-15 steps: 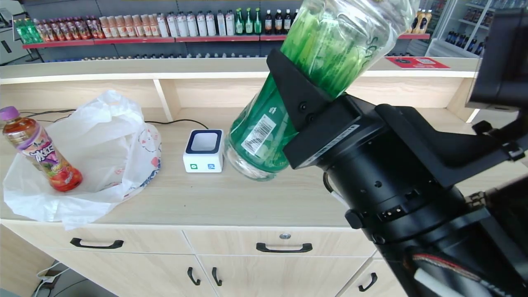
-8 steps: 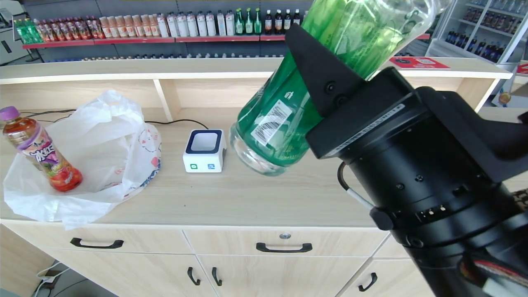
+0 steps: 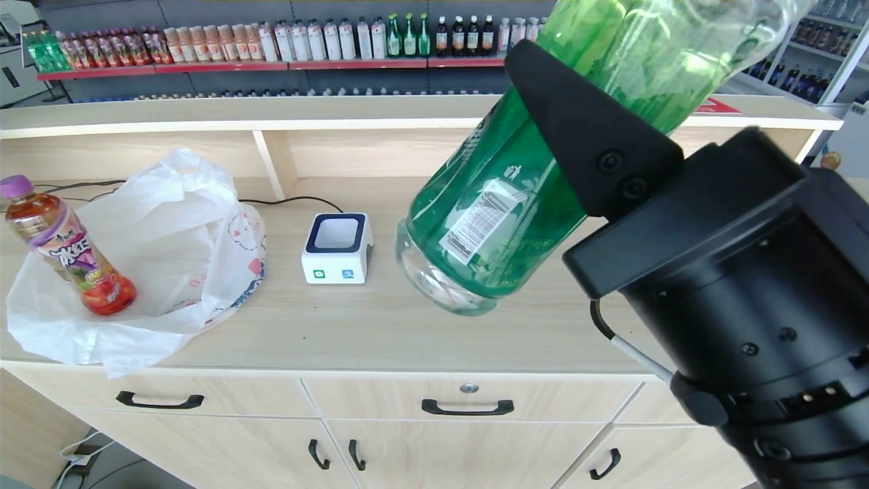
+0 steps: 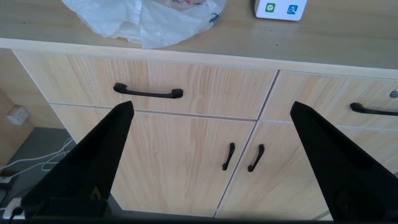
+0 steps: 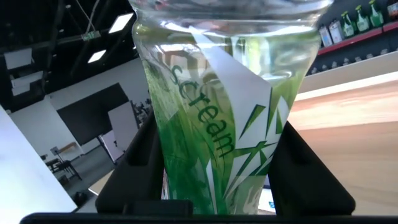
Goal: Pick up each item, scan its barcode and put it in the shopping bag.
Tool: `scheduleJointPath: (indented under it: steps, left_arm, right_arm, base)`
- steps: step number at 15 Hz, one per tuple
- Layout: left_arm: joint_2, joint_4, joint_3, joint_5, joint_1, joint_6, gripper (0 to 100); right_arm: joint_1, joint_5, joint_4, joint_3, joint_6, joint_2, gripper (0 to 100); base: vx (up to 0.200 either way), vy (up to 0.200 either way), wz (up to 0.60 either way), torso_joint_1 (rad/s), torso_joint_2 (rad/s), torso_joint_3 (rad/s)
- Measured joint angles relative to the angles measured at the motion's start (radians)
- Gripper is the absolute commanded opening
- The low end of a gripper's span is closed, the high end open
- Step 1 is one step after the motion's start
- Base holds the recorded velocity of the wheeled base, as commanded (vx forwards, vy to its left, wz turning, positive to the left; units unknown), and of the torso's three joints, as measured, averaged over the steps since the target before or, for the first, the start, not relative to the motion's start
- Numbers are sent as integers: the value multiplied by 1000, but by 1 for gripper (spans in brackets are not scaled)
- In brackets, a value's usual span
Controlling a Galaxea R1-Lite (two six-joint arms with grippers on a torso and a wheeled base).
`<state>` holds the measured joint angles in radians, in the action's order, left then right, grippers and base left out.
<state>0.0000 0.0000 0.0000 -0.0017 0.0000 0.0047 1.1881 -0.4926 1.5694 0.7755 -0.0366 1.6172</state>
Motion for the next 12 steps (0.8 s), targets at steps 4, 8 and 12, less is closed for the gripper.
scheduleJointPath:
  steps: [4, 8, 12]
  left_arm:
    - [0, 0, 0, 0, 0, 0, 100]
    - [0, 0, 0, 0, 0, 0, 100]
    - [0, 0, 0, 0, 0, 0, 100]
  right_arm:
    - [4, 22, 2, -4, 0, -37, 0]
    - [46, 25, 0, -36, 2, -63, 0]
    - [61, 25, 0, -45, 0, -66, 0]
  base:
    - [0, 0, 0, 0, 0, 0]
    - [0, 0, 0, 0, 0, 0]
    - [0, 0, 0, 0, 0, 0]
